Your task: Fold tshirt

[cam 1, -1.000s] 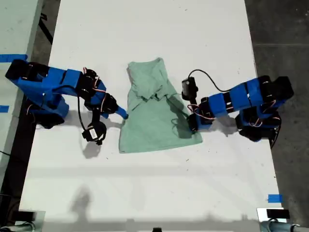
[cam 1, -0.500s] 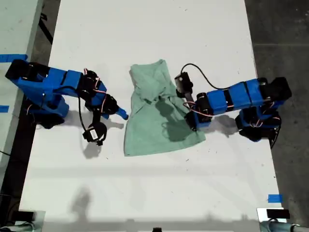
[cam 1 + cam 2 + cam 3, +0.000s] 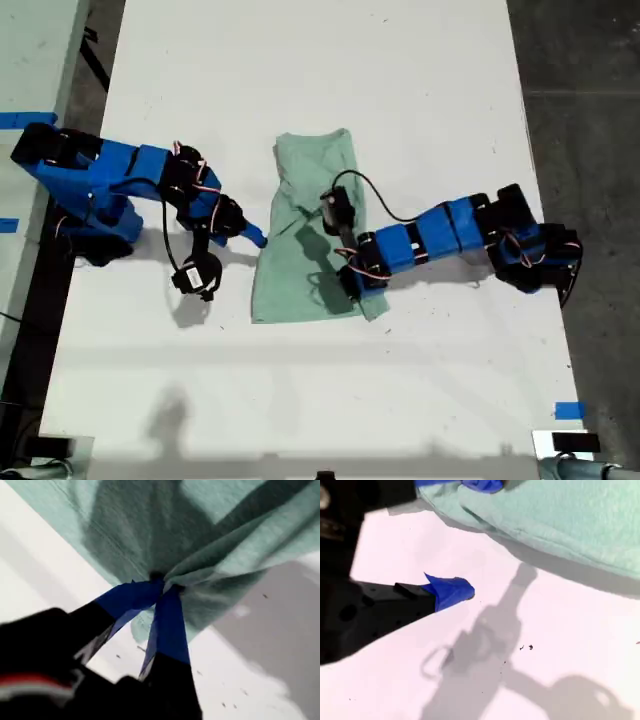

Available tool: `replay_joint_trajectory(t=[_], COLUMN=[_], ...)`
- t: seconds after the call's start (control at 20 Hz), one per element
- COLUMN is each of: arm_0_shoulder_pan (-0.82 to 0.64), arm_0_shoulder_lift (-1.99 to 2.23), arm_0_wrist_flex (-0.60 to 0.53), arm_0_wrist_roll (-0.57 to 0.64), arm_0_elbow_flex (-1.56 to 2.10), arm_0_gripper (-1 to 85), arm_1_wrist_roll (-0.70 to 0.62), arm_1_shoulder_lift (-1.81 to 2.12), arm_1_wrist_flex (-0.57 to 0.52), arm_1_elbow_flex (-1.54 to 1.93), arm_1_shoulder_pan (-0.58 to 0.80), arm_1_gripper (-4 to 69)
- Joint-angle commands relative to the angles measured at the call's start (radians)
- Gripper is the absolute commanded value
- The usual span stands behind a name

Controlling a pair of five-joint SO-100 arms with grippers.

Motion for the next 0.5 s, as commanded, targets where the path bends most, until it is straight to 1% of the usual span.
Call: replay_joint_trajectory(t=[0.0, 0.05, 0.1, 0.2, 0.3, 0.45], arm_0_shoulder_pan=[0.014, 0.014, 0.017, 0.018, 0.031, 0.055], arm_0_shoulder_lift=[0.064, 0.064, 0.066, 0.077, 0.103, 0.172], arm_0_wrist_flex=[-0.021, -0.020, -0.018, -0.008, 0.034, 0.091], arm_0_wrist_roll=[-0.008, -0.008, -0.008, -0.008, -0.011, -0.017], arm_0_elbow_flex=[-0.009, -0.011, -0.015, -0.028, -0.052, -0.057], arm_0_gripper=[30.0, 30.2, 30.5, 30.7, 30.5, 30.0], arm_1_wrist_roll=[0.018, 0.028, -0.008, -0.014, -0.015, -0.020], arm_1_shoulder_lift=[-0.040, -0.032, -0.015, 0.026, 0.114, 0.235], arm_1_wrist_flex=[-0.037, -0.006, 0.011, 0.112, 0.216, 0.334], arm_1_elbow_flex=[-0.124, -0.133, -0.143, -0.181, -0.190, -0.190], arm_1_shoulder_pan=[-0.031, -0.034, -0.037, -0.041, -0.043, -0.043], arm_1_gripper=[19.9, 22.1, 31.2, 30.6, 29.4, 28.5])
